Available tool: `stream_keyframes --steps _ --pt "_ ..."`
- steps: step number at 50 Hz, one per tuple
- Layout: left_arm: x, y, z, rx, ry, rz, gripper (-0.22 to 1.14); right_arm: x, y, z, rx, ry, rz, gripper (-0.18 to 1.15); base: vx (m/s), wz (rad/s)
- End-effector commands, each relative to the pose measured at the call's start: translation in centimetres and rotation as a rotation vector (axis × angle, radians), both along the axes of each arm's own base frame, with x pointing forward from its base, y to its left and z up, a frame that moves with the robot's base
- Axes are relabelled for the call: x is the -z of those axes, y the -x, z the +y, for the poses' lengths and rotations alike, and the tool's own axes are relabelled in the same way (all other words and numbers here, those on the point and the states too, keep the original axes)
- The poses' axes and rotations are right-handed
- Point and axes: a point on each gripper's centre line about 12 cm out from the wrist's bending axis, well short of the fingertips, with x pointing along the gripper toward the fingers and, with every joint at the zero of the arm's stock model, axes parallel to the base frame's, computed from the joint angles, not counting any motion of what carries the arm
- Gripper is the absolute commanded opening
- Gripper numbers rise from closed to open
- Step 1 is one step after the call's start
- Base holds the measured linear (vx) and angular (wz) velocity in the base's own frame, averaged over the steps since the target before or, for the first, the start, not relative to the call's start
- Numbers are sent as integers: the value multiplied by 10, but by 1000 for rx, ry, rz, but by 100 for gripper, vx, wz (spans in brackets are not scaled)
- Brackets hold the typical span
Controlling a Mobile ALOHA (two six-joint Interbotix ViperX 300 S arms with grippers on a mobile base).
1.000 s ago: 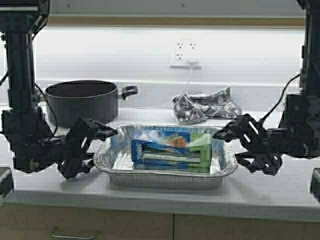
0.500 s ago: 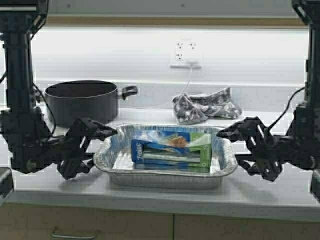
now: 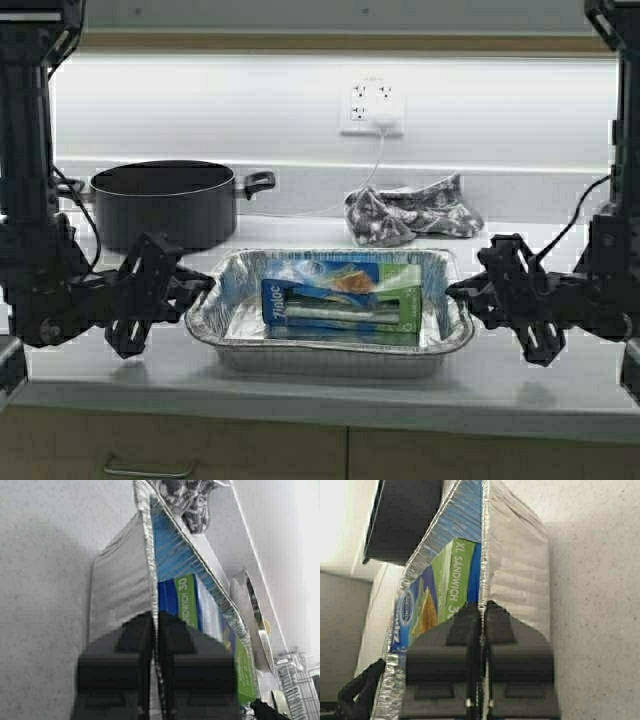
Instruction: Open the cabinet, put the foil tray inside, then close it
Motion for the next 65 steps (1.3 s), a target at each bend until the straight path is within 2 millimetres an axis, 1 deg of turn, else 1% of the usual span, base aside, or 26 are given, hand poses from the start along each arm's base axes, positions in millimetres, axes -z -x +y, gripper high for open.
stream_keyframes --steps 1,3,6,12,17,25,30,38,46,51,58,65 --pt "-16 -8 -3 17 10 -51 -5 -7 -4 1 -4 -1 -30 10 0 0" --pt "-17 -7 -4 24 11 -50 0 -7 -4 0 -2 -2 -29 11 0 0" --pt "-19 -7 -5 32 12 -53 6 -7 -3 1 -3 -9 -22 9 0 0" --pt "-28 -4 -5 44 12 -60 2 -14 3 2 -21 -16 -18 7 0 0" --pt "-42 0 -5 48 14 -68 2 -30 11 1 -17 -24 -20 7 0 0" --pt "-67 13 -5 69 20 -70 2 -69 22 0 -19 -31 -75 7 0 0" --pt "-82 21 -4 71 23 -69 2 -86 28 1 -24 -40 -95 7 0 0" --pt "-112 38 -1 70 4 -77 2 -102 41 2 -37 -62 -90 7 0 0" --pt "-146 50 2 70 -40 -98 2 -120 51 12 -80 -72 -115 7 0 0" --pt "-162 59 4 68 -82 -96 2 -133 57 15 -85 -77 -141 7 0 0" --pt "-175 70 7 63 -129 -67 2 -155 67 18 -89 -92 -178 7 0 0" --pt "-184 80 7 72 -105 -38 2 -170 77 25 -112 -130 -143 7 0 0"
